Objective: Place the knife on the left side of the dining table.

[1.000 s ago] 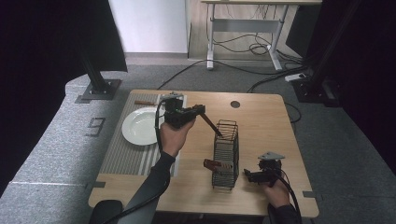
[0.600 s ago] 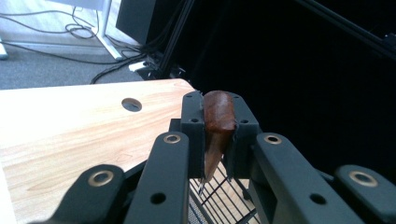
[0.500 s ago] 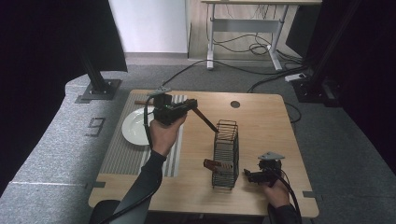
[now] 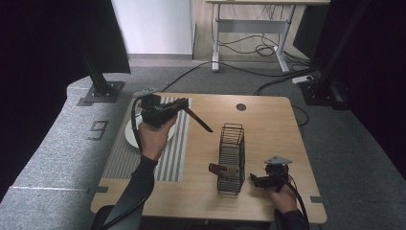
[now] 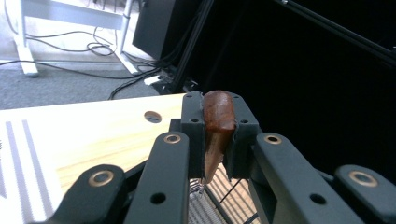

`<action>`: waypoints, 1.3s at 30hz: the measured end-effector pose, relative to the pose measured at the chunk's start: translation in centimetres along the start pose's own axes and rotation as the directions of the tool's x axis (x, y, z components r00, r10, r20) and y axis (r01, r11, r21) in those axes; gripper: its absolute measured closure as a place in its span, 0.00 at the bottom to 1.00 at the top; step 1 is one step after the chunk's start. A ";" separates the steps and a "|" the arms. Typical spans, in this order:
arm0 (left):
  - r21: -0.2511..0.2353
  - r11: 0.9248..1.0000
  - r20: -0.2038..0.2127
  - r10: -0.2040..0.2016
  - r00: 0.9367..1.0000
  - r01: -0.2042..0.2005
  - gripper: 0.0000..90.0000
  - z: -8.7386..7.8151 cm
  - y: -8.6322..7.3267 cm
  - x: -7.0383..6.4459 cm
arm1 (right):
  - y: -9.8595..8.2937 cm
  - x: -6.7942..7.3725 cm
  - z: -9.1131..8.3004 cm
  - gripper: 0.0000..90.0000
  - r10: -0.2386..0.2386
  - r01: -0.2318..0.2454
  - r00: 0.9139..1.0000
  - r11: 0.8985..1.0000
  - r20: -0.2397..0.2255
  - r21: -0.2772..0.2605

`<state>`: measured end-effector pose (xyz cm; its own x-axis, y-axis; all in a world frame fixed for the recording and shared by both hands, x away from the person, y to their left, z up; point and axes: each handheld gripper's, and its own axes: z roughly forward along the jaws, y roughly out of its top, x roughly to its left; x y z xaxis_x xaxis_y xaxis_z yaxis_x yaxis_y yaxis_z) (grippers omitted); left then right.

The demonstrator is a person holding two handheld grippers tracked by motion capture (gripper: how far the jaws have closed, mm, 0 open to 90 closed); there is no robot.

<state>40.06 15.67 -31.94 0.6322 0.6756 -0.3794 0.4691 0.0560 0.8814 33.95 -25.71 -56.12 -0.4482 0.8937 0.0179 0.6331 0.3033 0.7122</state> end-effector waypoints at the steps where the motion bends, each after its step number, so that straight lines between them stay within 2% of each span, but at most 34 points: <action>1: 0.000 1.000 -0.005 0.000 1.000 0.000 0.89 -0.2 -0.1 0.2 | 0.0 0.0 0.0 0.00 0.000 0.000 1.000 1.000 0.000 0.000; 10: 0.007 1.000 -0.052 -0.011 0.999 0.011 0.89 -2.0 -1.5 2.0 | 0.0 0.0 0.0 0.00 -0.001 0.001 1.000 1.000 0.000 -0.001; 19: 0.002 0.999 -0.082 -0.048 0.995 0.049 0.89 -3.6 -3.0 3.8 | 0.0 0.0 0.0 0.00 -0.001 0.001 1.000 1.000 0.001 -0.001; 39: 0.006 0.993 -0.154 -0.116 0.981 0.118 0.89 -6.8 -6.7 6.6 | 0.0 0.0 0.0 0.00 0.000 0.000 1.000 1.000 0.001 -0.003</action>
<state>36.89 24.80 -38.46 0.4713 0.7694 -0.4313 0.5441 0.1312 0.8287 33.96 -25.70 -56.15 -0.4479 0.8939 0.0171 0.6309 0.3024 0.7145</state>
